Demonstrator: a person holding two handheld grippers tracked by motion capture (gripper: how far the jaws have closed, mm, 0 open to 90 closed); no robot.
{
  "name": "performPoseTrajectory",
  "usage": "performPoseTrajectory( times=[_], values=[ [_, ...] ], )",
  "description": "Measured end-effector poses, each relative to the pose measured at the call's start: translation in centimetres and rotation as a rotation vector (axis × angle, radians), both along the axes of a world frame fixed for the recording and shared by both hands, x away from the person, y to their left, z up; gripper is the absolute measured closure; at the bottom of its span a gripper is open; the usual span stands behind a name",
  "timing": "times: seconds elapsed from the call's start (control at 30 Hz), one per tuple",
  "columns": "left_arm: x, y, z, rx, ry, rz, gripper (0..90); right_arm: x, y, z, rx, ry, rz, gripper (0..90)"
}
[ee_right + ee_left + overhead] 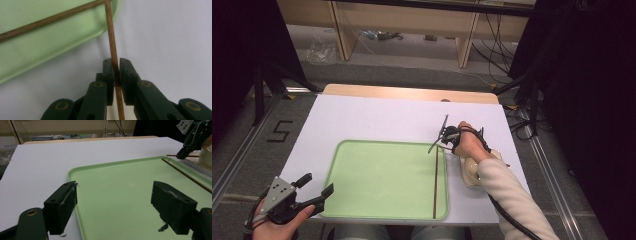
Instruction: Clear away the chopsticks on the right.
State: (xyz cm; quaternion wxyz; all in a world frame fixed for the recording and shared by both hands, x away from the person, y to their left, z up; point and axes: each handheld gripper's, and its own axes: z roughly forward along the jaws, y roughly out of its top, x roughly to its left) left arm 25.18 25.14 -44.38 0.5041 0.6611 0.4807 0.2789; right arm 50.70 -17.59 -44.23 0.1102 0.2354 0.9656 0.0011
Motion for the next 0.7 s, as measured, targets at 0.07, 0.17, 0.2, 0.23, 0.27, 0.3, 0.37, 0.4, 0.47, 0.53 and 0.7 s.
performPoseTrajectory(
  times=[0.07,0.17,0.2,0.23,0.27,0.3,0.37,0.4,0.47,0.53,0.7],
  values=[
    [0.0,0.0,0.0,0.000,0.000,0.000,20.7,0.0,0.0,0.3,-0.018,-0.034,0.016,85.5],
    [0.0,0.0,0.0,-0.001,0.000,-0.001,20.7,0.1,-0.1,0.8,-0.023,-0.066,0.020,86.7],
    [0.0,0.0,0.0,-0.001,0.000,0.000,20.7,0.2,-0.2,1.0,-0.024,-0.080,0.018,87.0],
    [0.0,0.0,0.0,-0.001,0.000,-0.001,20.7,0.2,-0.2,1.2,-0.027,-0.094,0.014,87.1],
    [0.0,0.0,0.0,-0.001,0.000,-0.001,20.7,0.3,-0.3,1.3,-0.017,-0.092,0.024,87.1],
    [0.0,0.0,0.0,-0.001,0.000,-0.001,20.7,0.3,-0.3,1.5,-0.016,-0.095,0.010,87.1],
    [0.0,0.0,0.0,0.000,0.000,-0.002,20.7,0.3,-0.3,1.9,-0.006,-0.111,0.005,87.2],
    [0.0,0.0,0.0,0.000,-0.001,-0.002,20.7,0.3,-0.3,2.0,-0.008,-0.111,0.007,87.2],
    [0.0,0.0,0.0,-0.001,-0.001,0.000,20.7,0.3,-0.4,2.4,-0.003,-0.129,0.005,87.2],
    [0.0,0.0,0.0,-0.001,-0.001,-0.001,20.7,0.4,-0.3,2.9,0.017,-0.145,-0.004,87.2],
    [0.0,0.0,0.0,-0.002,-0.001,-0.001,20.7,0.6,-0.4,4.1,0.062,-0.191,-0.005,87.2]
  ],
)
